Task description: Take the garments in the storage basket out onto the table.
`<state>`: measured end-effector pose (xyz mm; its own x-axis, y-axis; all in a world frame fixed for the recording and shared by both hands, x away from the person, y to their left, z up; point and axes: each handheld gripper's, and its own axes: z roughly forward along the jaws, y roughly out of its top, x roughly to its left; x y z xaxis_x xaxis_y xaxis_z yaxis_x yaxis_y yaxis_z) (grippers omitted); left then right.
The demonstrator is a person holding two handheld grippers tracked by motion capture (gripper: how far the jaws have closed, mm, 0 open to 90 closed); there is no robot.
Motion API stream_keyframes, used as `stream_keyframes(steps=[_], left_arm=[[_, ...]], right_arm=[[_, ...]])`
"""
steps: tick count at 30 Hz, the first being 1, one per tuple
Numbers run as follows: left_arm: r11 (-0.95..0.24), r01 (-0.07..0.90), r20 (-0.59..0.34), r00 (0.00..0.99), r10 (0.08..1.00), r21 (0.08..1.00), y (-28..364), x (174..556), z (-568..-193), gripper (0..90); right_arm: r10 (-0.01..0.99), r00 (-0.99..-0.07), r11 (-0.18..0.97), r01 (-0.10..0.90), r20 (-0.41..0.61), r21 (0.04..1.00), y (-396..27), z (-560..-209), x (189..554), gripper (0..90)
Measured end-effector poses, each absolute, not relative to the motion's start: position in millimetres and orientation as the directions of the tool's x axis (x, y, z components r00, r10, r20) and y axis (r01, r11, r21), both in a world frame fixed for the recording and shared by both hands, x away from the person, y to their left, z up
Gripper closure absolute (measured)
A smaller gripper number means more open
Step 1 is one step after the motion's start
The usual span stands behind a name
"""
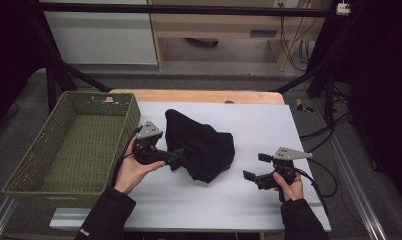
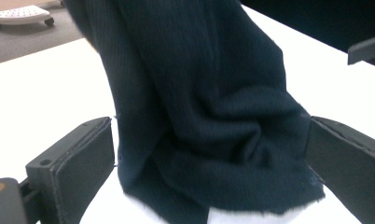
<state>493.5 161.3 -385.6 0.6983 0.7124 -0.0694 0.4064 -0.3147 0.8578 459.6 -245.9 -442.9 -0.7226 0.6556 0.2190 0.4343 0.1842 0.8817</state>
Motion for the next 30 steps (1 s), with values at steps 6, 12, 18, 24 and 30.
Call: stream_keyframes(steps=[6,12,18,24,30], left_arm=[[-0.313,0.419,-0.084,0.701,0.708,0.852,169.0,479.7,-399.7,1.0],[-0.311,0.428,-0.090,0.696,0.712,0.848,169.8,473.6,-412.3,1.0],[-0.332,0.448,-0.107,0.712,0.694,0.830,161.0,473.4,-424.6,1.1],[-0.377,0.435,-0.085,0.739,0.669,0.817,148.2,471.7,-432.6,4.6],[-0.394,0.435,-0.081,0.747,0.660,0.809,140.9,472.6,-437.9,14.8]], right_arm=[[0.657,-0.723,0.196,0.435,0.211,0.879,-242.5,-442.7,459.4,1.6],[0.667,-0.718,0.213,0.440,0.199,0.873,-236.4,-442.1,459.3,1.4],[0.670,-0.719,0.236,0.441,0.183,0.866,-226.6,-442.2,459.8,1.4],[0.679,-0.712,0.263,0.467,0.182,0.844,-206.8,-445.7,460.7,1.5],[0.682,-0.715,0.298,0.463,0.154,0.835,-192.0,-448.4,459.3,2.6]])
